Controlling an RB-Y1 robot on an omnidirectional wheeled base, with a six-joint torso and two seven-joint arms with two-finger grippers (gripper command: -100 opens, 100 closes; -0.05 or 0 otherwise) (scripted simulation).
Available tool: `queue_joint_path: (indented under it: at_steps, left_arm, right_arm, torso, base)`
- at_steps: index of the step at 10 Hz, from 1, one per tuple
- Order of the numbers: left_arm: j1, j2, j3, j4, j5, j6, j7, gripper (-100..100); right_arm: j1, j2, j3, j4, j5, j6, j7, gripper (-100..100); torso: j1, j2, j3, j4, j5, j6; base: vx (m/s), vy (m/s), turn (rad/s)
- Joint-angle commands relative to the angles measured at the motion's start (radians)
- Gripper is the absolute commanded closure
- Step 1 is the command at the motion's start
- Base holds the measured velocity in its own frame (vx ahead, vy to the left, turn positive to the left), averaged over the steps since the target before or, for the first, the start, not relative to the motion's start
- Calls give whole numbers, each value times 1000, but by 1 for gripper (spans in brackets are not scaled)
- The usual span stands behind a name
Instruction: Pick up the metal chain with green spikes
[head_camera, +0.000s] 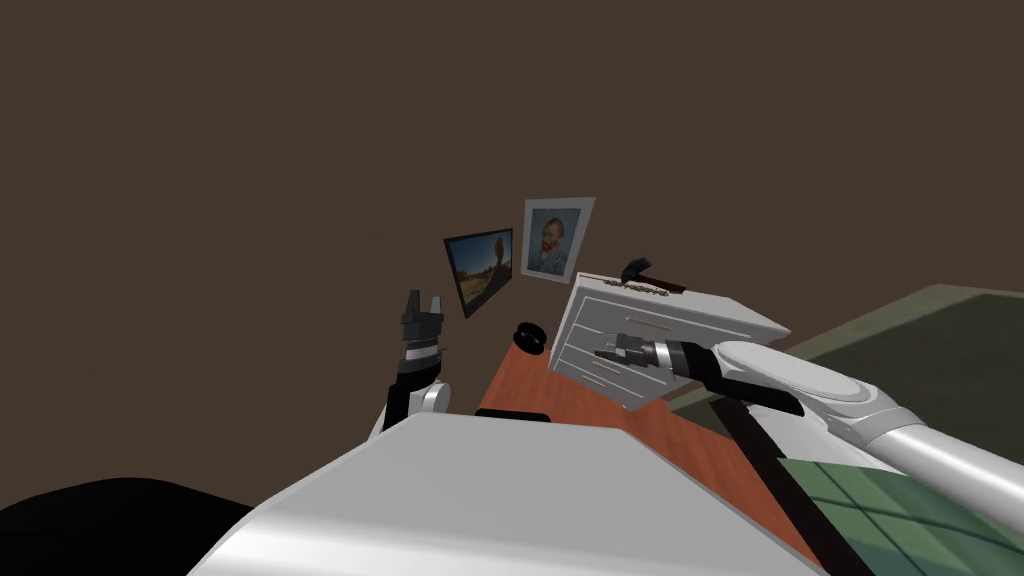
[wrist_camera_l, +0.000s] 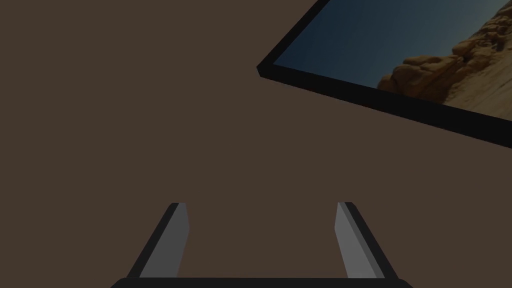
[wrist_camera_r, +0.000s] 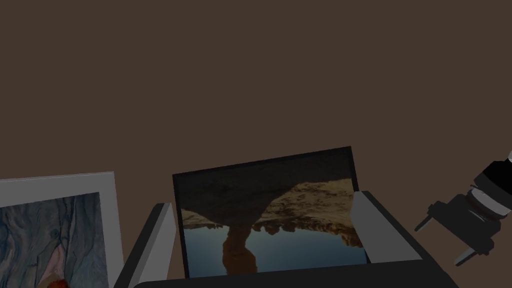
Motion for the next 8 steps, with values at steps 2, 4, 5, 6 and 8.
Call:
queue_joint_path:
  at_steps: [2,4,5,6,8]
  left_arm:
    - [0,0,0,0,0,0,0,0]
    - [0,0,0,0,0,0,0,0]
    - [0,0,0,0,0,0,0,0]
    - [0,0,0,0,0,0,0,0]
    - [0,0,0,0,0,0,0,0]
  right_arm:
    - [-11,-83,-17,41,52,-19,-21,-100]
    - [-23,-143,-24,71,87,-31,-34,-100]
    - [-23,-179,-24,71,87,-31,-34,-100]
    - [-33,-212,-31,101,122,-42,-47,-100]
    - [-42,-266,-37,129,157,-54,-61,-100]
  torso:
    - [0,0,0,0,0,0]
    - [0,0,0,0,0,0]
    - [-1,-2,-1,0,0,0]
    - [-1,-2,-1,-1,0,0]
    - [0,-2,-1,-1,0,0]
  base:
    - [65,-32,55]
    - [73,-48,61]
    - [82,-47,49]
    - [90,-36,87]
    - [94,-51,53]
